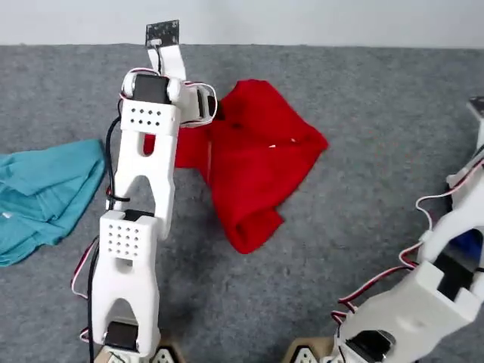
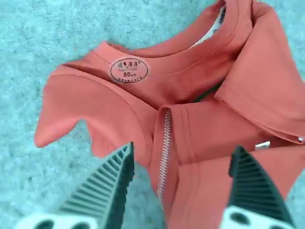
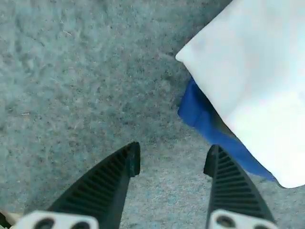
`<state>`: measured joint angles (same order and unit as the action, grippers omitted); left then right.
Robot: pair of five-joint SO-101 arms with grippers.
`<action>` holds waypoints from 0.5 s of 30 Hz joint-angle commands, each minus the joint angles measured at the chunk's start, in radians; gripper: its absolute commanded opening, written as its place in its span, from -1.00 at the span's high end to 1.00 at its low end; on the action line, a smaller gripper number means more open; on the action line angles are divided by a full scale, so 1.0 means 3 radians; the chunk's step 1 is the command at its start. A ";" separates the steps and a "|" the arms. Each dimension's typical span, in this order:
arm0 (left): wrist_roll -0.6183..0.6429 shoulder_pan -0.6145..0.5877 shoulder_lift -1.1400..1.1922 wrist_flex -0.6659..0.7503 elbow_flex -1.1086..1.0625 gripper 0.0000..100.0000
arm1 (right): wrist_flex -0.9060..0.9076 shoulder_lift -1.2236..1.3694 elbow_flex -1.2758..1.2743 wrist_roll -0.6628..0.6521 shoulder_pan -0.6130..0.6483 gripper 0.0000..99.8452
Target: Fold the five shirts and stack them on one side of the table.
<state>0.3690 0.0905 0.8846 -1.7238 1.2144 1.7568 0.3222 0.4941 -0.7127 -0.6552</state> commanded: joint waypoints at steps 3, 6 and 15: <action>0.0051 0.0266 -0.0097 -0.0118 -0.0299 0.38 | 0.0130 -0.0192 0.0005 0.0015 0.0028 0.53; -0.0082 0.0476 -0.0240 -0.0118 -0.0913 0.38 | 0.0130 -0.0192 0.0005 0.0010 0.0018 0.53; -0.0660 0.0747 -0.0511 -0.0097 -0.2637 0.40 | 0.0130 -0.0192 0.0005 0.0010 0.0018 0.53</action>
<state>0.2094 0.3084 0.7787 -1.7238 0.4856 1.7568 0.3222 0.4941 -0.7127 -0.6552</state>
